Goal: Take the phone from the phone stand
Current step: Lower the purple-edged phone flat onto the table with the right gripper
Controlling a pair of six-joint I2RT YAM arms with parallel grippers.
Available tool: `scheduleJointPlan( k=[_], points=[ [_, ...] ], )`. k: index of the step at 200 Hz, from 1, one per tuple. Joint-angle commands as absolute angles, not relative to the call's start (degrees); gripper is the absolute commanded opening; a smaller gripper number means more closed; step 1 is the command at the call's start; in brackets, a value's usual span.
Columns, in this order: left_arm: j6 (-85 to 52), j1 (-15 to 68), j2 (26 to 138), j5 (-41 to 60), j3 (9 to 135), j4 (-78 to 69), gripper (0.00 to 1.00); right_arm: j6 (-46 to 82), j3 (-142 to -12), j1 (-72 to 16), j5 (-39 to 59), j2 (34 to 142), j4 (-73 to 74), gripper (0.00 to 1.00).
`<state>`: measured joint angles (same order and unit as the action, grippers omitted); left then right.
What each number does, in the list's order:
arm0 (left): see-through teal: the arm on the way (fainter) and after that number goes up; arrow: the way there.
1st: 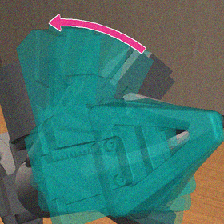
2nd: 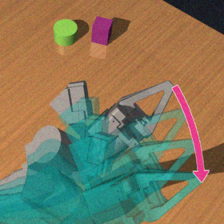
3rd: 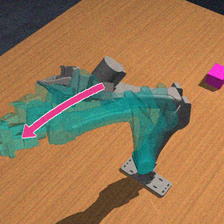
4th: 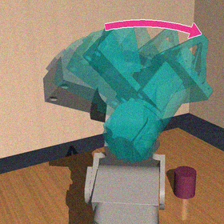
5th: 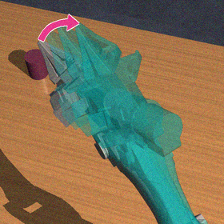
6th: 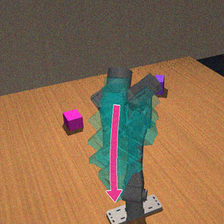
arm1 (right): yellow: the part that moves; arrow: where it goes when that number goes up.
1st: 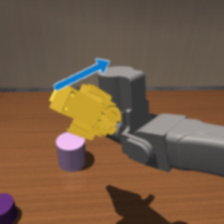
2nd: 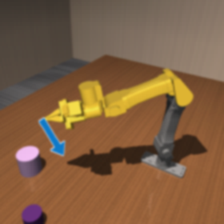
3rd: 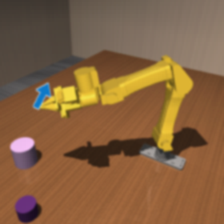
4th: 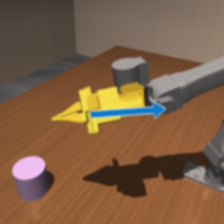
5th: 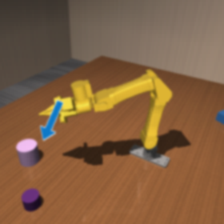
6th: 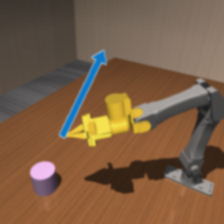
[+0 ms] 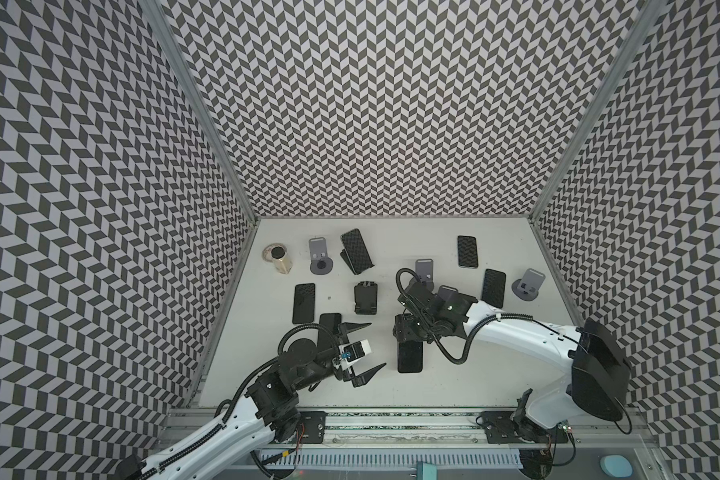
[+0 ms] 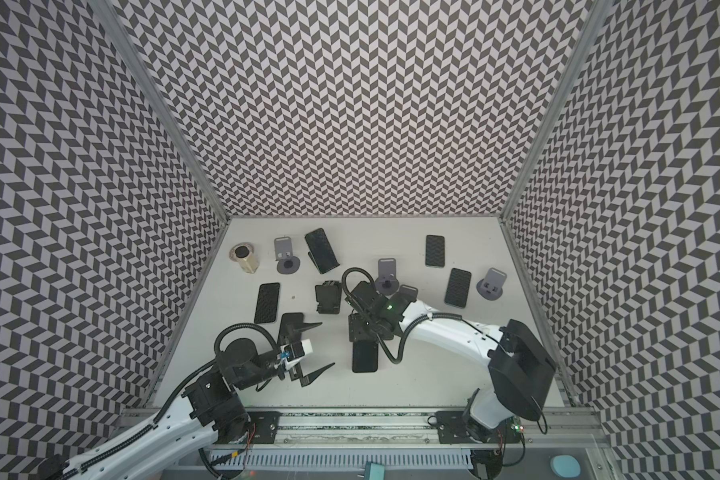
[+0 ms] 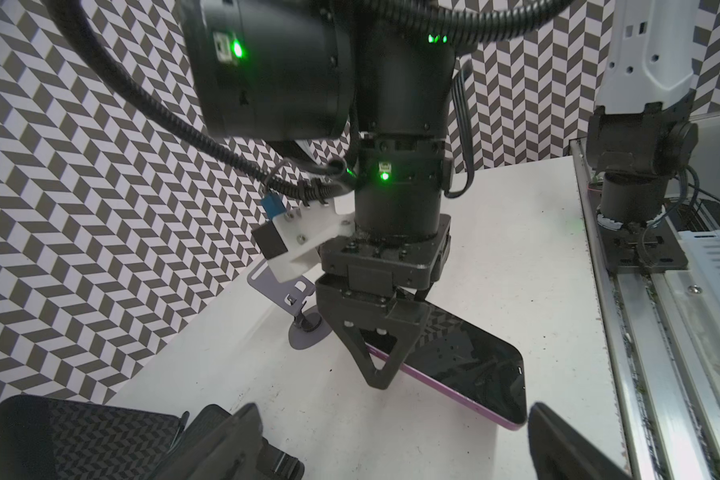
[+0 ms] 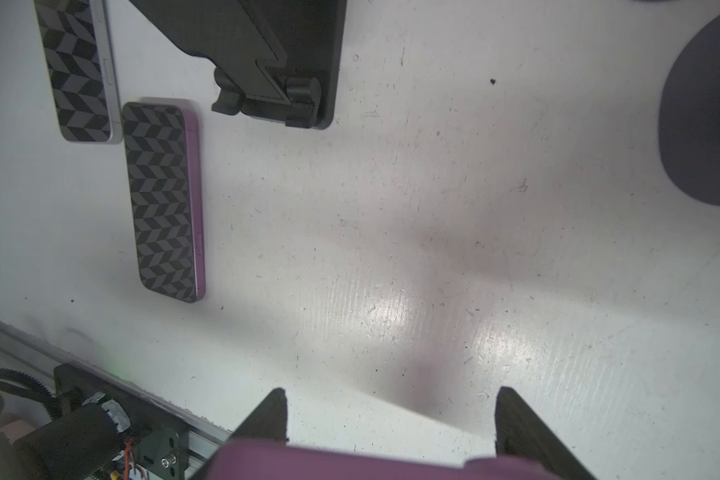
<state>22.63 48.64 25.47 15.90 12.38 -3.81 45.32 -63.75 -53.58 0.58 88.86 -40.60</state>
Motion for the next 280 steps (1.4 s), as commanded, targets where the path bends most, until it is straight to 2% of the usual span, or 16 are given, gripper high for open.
scheduleJointPlan(
  k=[1, 68, 127, 280],
  points=[
    [23.90, 48.87, 25.05, 15.63, 11.79, -4.14, 1.00, 47.59, -65.72, -54.05, 1.75, 89.70, -38.35, 0.59],
    [25.50, 48.83, 24.55, 14.91, 11.52, -3.73, 1.00, 47.98, -67.89, -54.05, 3.50, 92.96, -38.61, 0.59],
    [27.57, 48.89, 19.45, 11.80, 9.71, -3.27, 1.00, 48.25, -71.48, -54.02, 4.24, 96.88, -40.47, 0.56],
    [27.88, 48.93, 18.99, 16.61, 9.64, -1.95, 1.00, 48.50, -81.55, -53.79, 3.26, 109.09, -48.14, 0.55]
  ],
)
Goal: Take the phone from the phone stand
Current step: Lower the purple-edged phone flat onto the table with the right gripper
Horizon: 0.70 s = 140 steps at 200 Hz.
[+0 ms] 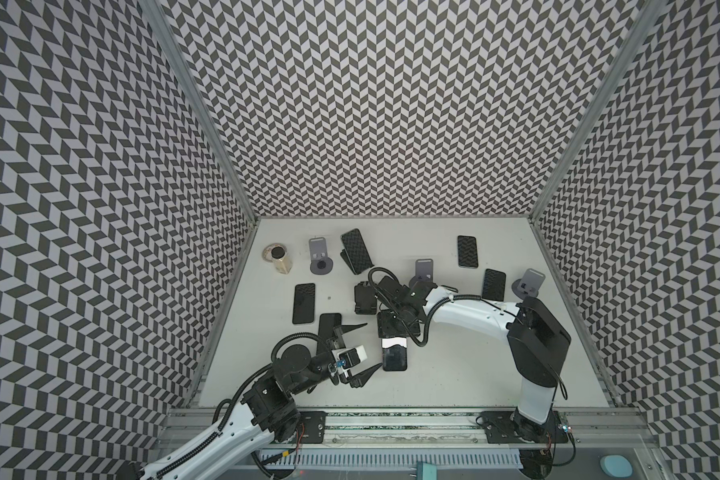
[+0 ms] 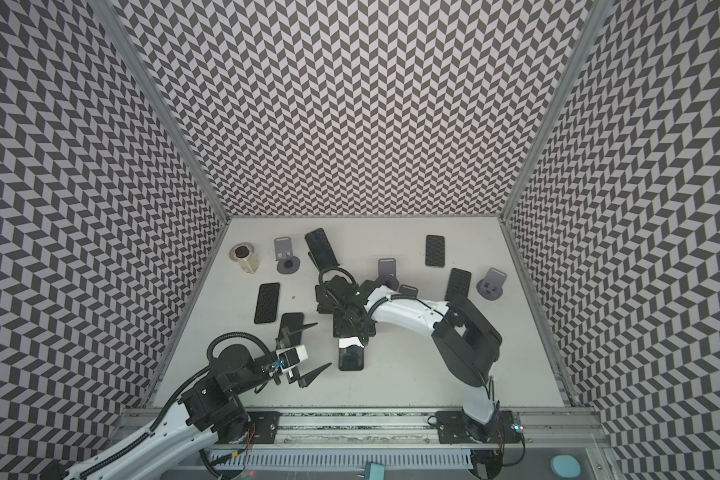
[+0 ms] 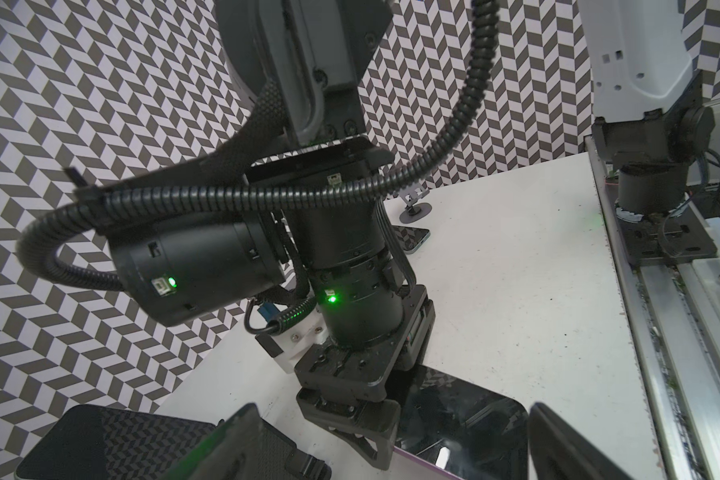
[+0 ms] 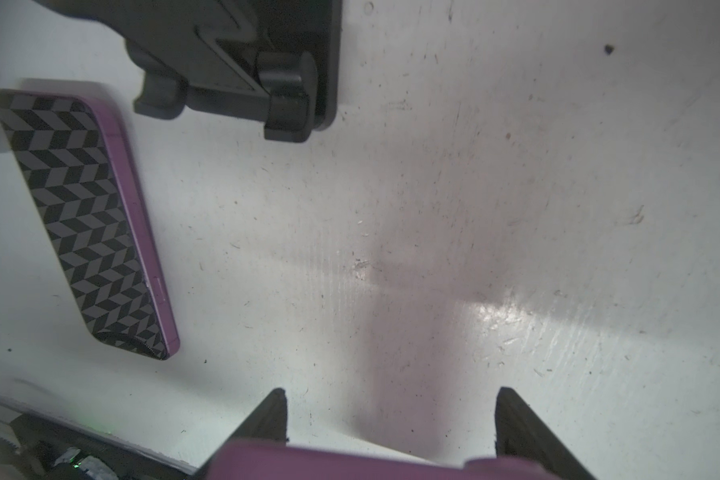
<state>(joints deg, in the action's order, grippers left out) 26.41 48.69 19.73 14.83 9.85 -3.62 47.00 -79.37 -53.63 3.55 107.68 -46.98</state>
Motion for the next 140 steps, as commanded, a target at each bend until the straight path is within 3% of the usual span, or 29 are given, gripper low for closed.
scheduleJointPlan(
  k=[1, 71, 140],
  points=[
    [27.87, 48.90, 19.03, 16.61, 9.61, -1.94, 1.00, 48.51, -81.55, -53.75, 3.26, 109.17, -48.20, 0.55],
    [28.27, 49.04, 21.51, 20.05, 10.52, 0.91, 1.00, 50.89, -81.80, -51.21, 4.58, 111.14, -50.65, 0.55],
    [29.35, 50.05, 31.50, 17.53, 13.88, 6.40, 1.00, 52.12, -81.91, -50.09, 4.62, 111.86, -52.03, 0.57]
  ],
)
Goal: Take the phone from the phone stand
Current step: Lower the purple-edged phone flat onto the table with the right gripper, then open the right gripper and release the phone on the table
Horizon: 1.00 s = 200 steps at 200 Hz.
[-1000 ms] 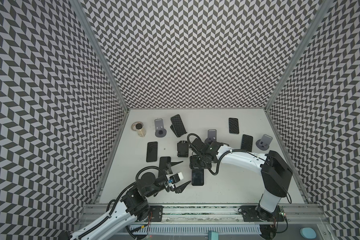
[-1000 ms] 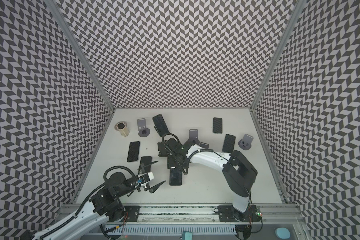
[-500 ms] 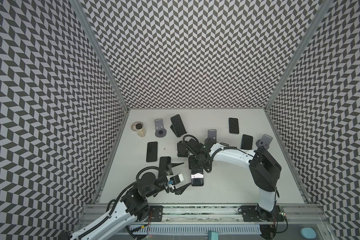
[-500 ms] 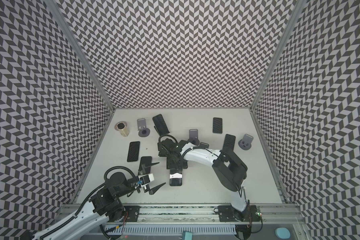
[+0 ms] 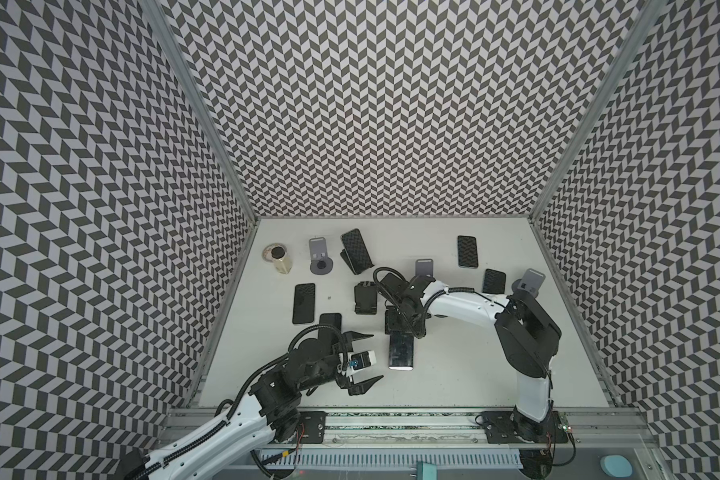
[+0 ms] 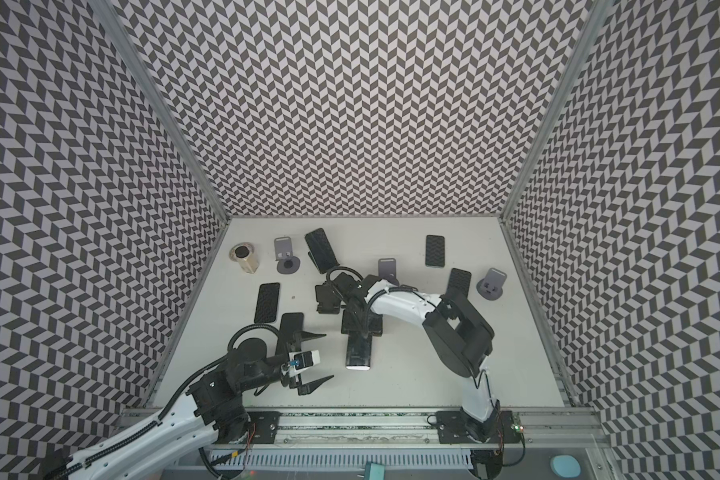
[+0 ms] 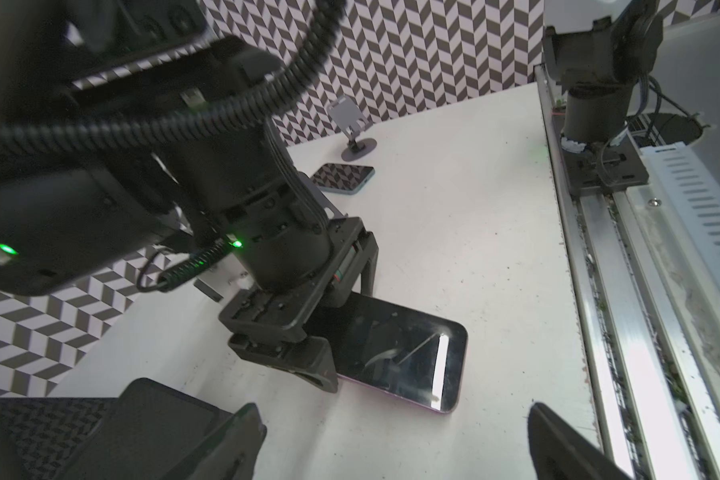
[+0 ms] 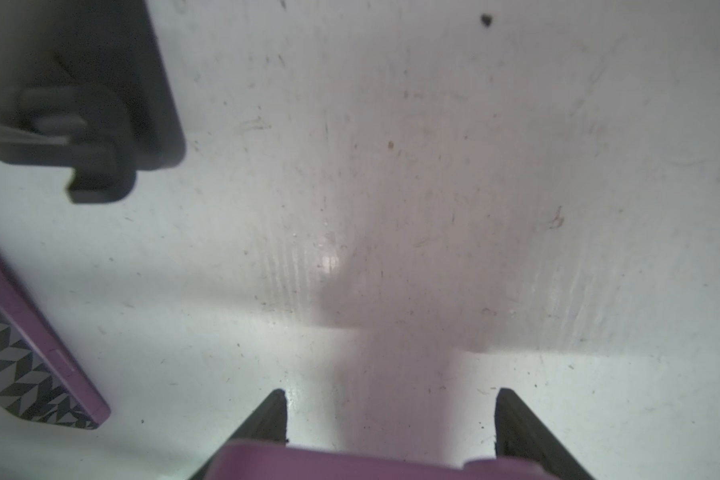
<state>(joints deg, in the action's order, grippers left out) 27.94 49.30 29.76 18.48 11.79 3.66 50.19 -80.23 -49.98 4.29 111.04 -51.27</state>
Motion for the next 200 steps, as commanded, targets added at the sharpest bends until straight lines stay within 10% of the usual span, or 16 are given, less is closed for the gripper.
scheduleJointPlan(
  k=[1, 200],
  points=[
    [29.35, 50.12, 31.61, 17.47, 13.88, 6.41, 1.00, 52.12, -81.91, -50.10, 4.64, 111.87, -52.07, 0.57],
    [27.70, 51.04, 37.33, 10.04, 13.80, 4.12, 1.00, 51.71, -85.52, -49.00, 3.31, 117.12, -56.25, 0.64]
  ],
)
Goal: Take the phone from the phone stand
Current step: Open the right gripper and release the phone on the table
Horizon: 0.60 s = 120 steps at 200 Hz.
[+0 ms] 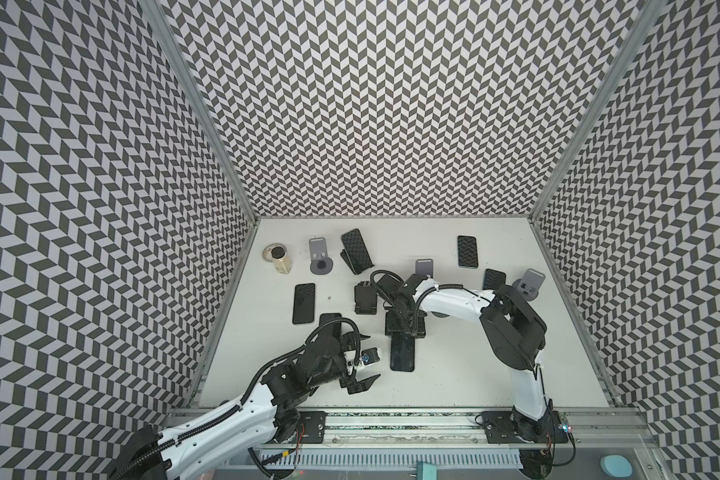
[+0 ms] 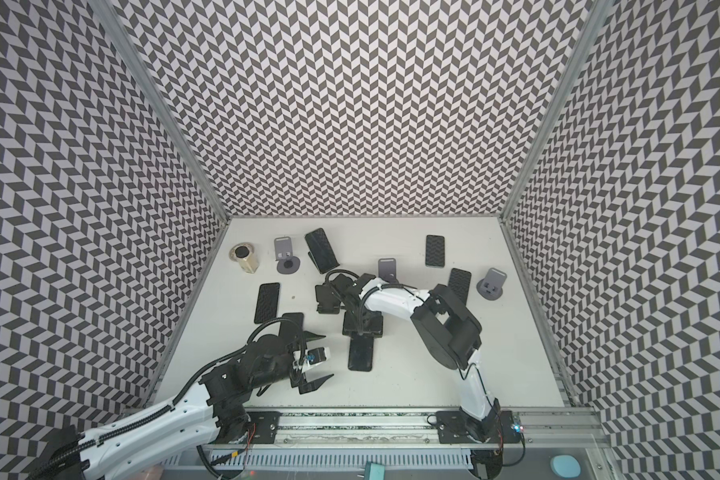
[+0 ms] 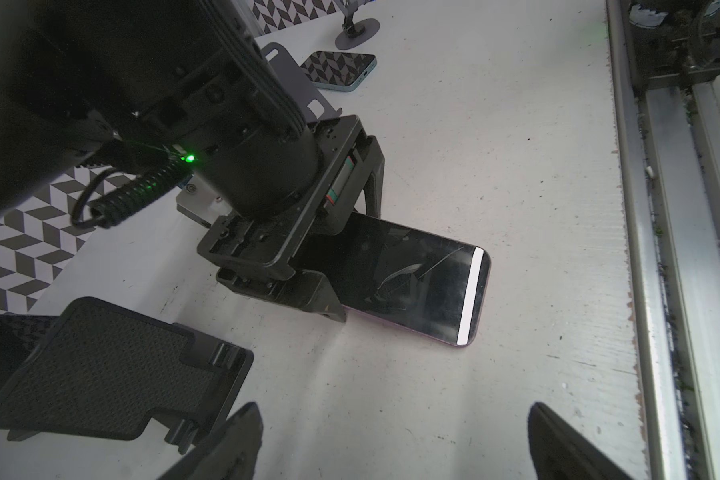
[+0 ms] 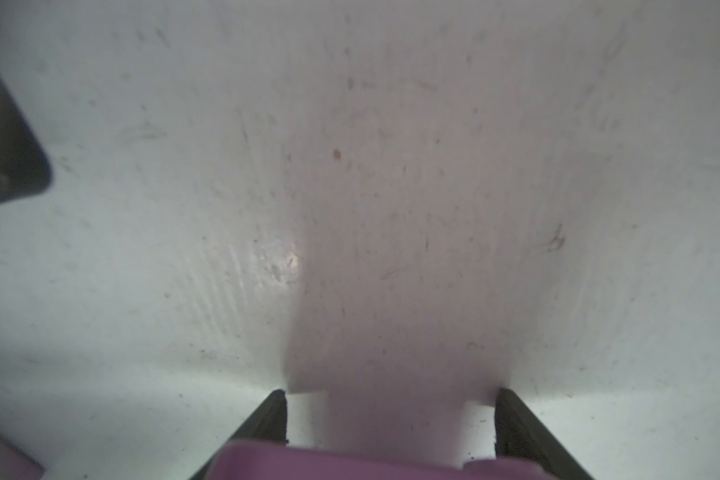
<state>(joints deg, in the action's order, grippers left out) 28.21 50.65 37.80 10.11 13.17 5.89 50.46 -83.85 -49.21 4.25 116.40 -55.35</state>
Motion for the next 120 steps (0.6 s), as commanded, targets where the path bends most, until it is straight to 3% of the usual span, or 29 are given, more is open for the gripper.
scheduleJointPlan(
  k=[1, 120],
  points=[
    [27.69, 51.05, 37.30, 10.07, 13.80, 4.08, 1.00, 51.74, -85.52, -48.98, 3.28, 117.14, -56.25, 0.64],
    [27.25, 50.98, 35.06, 10.06, 13.08, 2.54, 1.00, 54.23, -85.08, -49.02, 1.63, 118.99, -57.44, 0.74]
  ],
)
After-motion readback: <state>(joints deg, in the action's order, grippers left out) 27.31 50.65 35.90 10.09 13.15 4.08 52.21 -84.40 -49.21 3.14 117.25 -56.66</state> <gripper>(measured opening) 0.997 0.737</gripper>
